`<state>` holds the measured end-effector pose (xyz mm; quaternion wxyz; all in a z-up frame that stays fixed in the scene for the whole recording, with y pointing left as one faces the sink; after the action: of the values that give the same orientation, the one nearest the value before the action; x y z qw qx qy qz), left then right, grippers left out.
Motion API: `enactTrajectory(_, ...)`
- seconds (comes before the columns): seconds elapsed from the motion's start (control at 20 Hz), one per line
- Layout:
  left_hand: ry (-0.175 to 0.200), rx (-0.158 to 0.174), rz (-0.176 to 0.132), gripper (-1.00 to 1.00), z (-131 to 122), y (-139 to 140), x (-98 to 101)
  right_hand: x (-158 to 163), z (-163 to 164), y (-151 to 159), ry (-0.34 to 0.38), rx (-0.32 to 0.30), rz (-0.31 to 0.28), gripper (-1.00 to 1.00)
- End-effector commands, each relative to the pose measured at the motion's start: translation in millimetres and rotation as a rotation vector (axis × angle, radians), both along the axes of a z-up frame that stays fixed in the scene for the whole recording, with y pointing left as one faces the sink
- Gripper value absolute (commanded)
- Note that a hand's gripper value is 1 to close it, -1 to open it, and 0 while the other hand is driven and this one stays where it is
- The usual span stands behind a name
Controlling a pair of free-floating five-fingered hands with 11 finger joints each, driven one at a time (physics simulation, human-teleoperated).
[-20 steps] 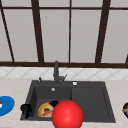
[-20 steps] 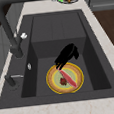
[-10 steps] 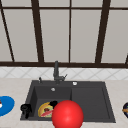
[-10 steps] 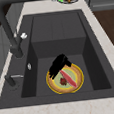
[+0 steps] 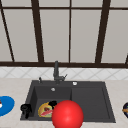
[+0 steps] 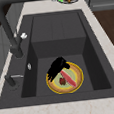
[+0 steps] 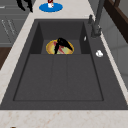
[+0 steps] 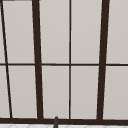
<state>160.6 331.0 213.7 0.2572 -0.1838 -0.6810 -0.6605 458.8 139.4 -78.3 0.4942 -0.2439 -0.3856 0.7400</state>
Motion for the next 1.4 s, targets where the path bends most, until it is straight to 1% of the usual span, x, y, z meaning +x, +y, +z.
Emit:
enactTrajectory(0.0, 0.0, 0.0, 0.0, 0.0, 0, 0, 0.0, 7, -24, -3, 0.0, 0.031, -0.01, -1.0)
enactTrajectory(0.15, 0.0, 0.0, 0.0, 0.0, 0, 0, 0.0, 1, -19, -11, -0.009, 0.059, -0.009, -1.0)
enactTrajectory(0.25, 0.0, 0.0, 0.0, 0.0, 0, 0, 0.0, 1, -19, -9, -0.006, 0.065, -0.01, -1.0)
enactTrajectory(0.3, 0.0, 0.0, 0.0, 0.0, 0, 0, 0.0, 3, -19, -4, -0.008, 0.059, -0.015, 1.0)
enactTrajectory(0.35, 0.0, 0.0, 0.0, 0.0, 0, 0, 0.0, 3, -16, -3, -0.054, 0.039, 0.003, 1.0)
enactTrajectory(0.4, 0.0, 0.0, 0.0, 0.0, 0, 0, 0.0, 5, -13, -1, -0.096, 0.049, 0.004, 1.0)
enactTrajectory(0.45, 0.0, 0.0, 0.0, 0.0, 0, 0, 0.0, 4, -11, -1, -0.14, 0.069, -0.005, 1.0)
enactTrajectory(0.5, 0.0, 0.0, 0.0, 0.0, 0, 0, 0.0, 2, -8, -8, -0.229, 0.082, -0.023, 1.0)
enactTrajectory(0.55, 0.0, 0.0, 0.0, 0.0, 0, 0, 0.0, 4, -10, -10, -0.279, 0.115, -0.009, 1.0)
enactTrajectory(0.65, 0.0, 0.0, 0.0, 0.0, 0, 0, 0.0, 6, -11, -13, -0.339, 0.138, -0.001, 1.0)
enactTrajectory(0.75, 0.0, 0.0, 0.0, 0.0, 0, 0, 0.0, 6, -10, -16, -0.369, 0.158, 0.005, 1.0)
enactTrajectory(0.85, 0.0, 0.0, 0.0, 0.0, 0, 0, 0.0, 8, -14, -10, -0.349, 0.124, 0.054, 1.0)
enactTrajectory(0.9, 0.0, 0.0, 0.0, 0.0, 0, 0, 0.0, 9, -13, -11, -0.329, 0.123, 0.055, 1.0)
enactTrajectory(0.95, 0.0, 0.0, 0.0, 0.0, 0, 0, 0.0, 8, -10, -12, -0.33, 0.122, 0.051, 1.0)
enactTrajectory(1.0, 0.0, 0.0, 0.0, 0.0, 0, 0, 0.0, 4, -10, -12, -0.349, 0.119, 0.049, 1.0)
enactTrajectory(1.1, 0.0, 0.0, 0.0, 0.0, 0, 0, 0.0, 8, -9, -21, -0.353, 0.125, 0.044, 1.0)
enactTrajectory(1.35, 0.0, 0.0, 0.0, 0.0, 0, 0, 0.0, 7, 5, -25, -0.331, 0.116, 0.034, 1.0)
